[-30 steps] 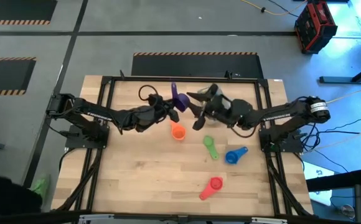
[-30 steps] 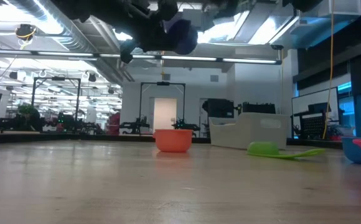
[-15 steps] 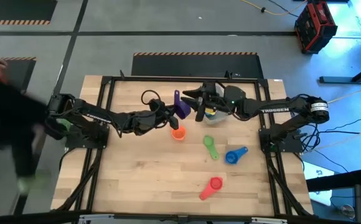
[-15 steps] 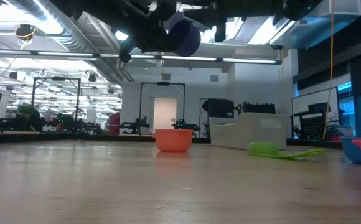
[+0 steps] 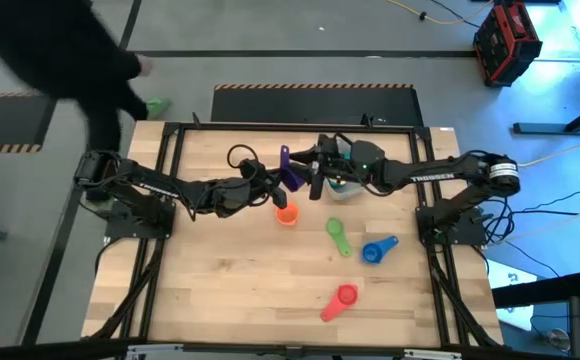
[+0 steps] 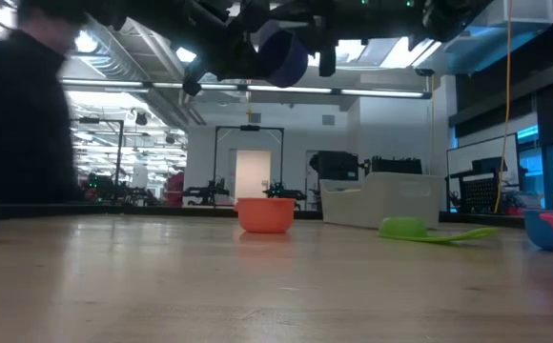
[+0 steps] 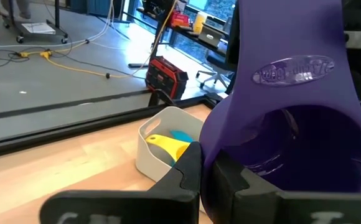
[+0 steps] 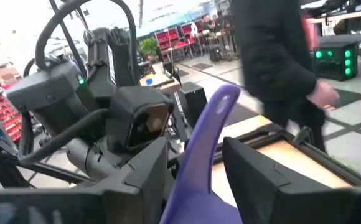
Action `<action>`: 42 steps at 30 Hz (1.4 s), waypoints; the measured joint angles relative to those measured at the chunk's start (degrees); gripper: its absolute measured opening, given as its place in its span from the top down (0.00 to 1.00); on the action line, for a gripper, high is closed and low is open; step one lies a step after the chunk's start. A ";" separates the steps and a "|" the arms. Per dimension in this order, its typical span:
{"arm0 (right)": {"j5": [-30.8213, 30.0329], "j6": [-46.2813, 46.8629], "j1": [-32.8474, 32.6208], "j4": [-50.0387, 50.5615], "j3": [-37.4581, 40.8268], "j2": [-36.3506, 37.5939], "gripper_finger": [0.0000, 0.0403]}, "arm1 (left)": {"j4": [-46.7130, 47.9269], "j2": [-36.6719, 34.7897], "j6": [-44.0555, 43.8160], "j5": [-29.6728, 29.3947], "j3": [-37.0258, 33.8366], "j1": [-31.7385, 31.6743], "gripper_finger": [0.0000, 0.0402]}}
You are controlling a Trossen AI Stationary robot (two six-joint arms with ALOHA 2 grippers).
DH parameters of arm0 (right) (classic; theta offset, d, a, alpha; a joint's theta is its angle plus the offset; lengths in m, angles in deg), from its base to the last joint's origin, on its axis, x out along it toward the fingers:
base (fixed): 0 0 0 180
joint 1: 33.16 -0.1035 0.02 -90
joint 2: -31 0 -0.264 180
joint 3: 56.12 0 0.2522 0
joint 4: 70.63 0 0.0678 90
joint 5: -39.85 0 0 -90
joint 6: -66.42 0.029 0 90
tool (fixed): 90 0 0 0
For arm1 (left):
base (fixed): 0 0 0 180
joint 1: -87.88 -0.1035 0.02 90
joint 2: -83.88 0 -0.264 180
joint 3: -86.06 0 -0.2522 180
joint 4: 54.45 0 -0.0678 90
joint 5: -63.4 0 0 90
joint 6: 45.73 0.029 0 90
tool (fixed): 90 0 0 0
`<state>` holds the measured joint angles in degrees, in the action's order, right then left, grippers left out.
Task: Nest measuring cups in basket
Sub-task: Stack the violet measuring cup on top of the yellow measuring cup into the gray bin
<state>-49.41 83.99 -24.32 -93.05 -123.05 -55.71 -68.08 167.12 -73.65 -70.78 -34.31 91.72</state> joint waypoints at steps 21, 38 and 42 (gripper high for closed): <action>0.68 -0.62 1.24 -3.51 -0.02 -2.95 0.89 | 1.62 0.06 0.22 0.20 -0.07 -0.13 0.99; 2.65 -1.42 1.65 -2.71 -0.02 -2.91 0.93 | 2.80 0.07 -0.33 -0.22 -0.07 -0.07 0.94; 6.38 -1.28 3.30 -2.22 -0.01 -2.65 0.97 | 2.83 0.07 -1.71 -0.97 -0.07 -0.07 0.89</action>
<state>-43.03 82.71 -21.03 -95.27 -123.06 -58.36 -65.25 167.19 -75.35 -71.75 -34.38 91.65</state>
